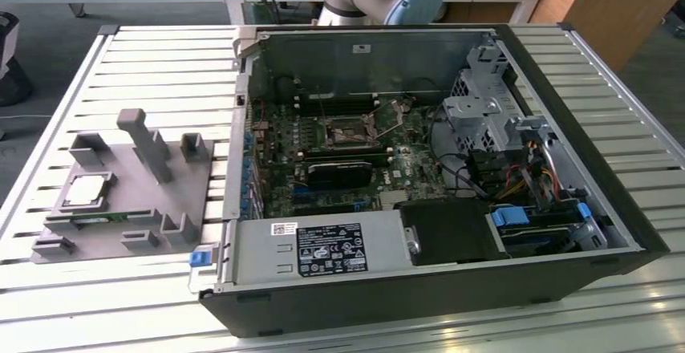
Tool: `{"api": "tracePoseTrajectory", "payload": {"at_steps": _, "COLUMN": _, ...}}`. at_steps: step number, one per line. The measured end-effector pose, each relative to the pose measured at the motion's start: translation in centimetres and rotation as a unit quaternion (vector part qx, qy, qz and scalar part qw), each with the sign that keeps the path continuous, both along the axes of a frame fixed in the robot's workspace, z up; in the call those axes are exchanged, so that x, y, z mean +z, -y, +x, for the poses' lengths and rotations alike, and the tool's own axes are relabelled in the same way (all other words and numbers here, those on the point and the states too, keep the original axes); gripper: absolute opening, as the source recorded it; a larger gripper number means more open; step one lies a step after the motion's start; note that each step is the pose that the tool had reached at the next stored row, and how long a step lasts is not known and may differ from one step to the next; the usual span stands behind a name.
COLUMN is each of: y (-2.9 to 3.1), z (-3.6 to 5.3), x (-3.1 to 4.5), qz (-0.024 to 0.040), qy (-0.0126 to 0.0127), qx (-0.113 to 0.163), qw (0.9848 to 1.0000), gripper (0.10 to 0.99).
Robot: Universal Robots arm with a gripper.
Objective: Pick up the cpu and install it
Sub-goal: 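Pick up the cpu and move it towards the insertion slot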
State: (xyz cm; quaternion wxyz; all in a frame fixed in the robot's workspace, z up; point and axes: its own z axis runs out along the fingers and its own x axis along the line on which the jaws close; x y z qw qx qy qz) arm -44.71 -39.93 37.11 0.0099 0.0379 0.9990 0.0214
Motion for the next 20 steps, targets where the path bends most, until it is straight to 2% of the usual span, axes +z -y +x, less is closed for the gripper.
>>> {"api": "tracePoseTrajectory", "payload": {"at_steps": 20, "y": 0.02, "z": 0.0, "x": -1.93, "qz": 0.0, "qy": 0.0, "qx": 0.003, "qw": 1.0, "gripper": 0.106}}
